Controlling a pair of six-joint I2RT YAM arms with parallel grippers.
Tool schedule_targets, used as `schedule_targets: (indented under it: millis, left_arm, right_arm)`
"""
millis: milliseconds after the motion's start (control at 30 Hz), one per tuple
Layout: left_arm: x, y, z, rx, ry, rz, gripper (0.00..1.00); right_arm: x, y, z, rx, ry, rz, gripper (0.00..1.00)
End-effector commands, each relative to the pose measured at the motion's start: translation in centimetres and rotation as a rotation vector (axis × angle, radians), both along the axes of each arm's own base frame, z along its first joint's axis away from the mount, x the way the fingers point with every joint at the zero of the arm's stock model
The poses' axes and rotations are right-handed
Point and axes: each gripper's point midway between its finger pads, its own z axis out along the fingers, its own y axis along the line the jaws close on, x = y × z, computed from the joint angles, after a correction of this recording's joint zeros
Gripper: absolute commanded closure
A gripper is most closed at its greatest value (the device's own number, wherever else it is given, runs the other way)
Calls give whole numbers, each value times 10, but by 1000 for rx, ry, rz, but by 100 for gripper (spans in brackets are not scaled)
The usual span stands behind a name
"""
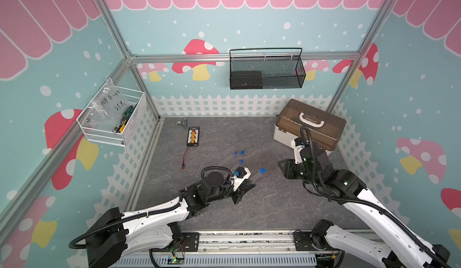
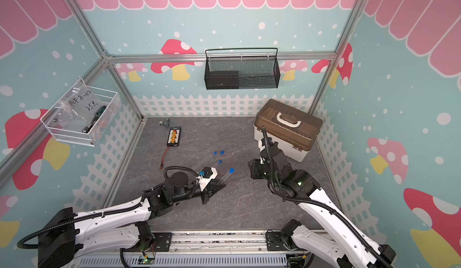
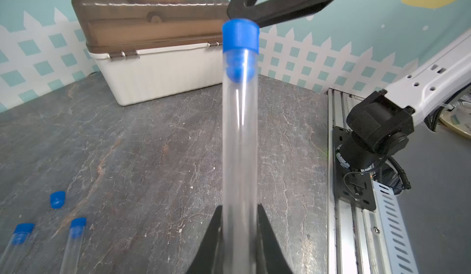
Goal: Insert stoppers into test tubes
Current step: Place the test tube at the center of the board.
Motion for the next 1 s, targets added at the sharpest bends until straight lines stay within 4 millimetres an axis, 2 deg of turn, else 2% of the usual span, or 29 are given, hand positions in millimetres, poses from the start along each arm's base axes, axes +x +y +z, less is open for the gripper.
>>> schedule_targets:
  millis: [0,133,200,300,600,733,967]
  left_arm:
    - [13,0,-3,35,94,78,100]
    - [29,6,-39,238,216,191,100]
    - [35,13,-68,393,276,267,100]
    - [46,22,-92,549,322,366,100]
    - [80,36,-121,769,207,486,99]
    - [88,40,-137,836,198,473,99]
    - [99,41,-148,866,204,479,94]
  right_arm:
    - [-3,-2,-5,-6,42,14,60]
    - [-3,-6,-19,-49,66,18,60]
    - [-3,-8,-26,-66,77,22,60]
    - [-5,-11,-35,-80,89,20,60]
    - [-10,-20,-48,-107,103,2,60]
    - [-11,-21,-51,-114,111,1,60]
    - [-12,-19,-56,-114,125,13,60]
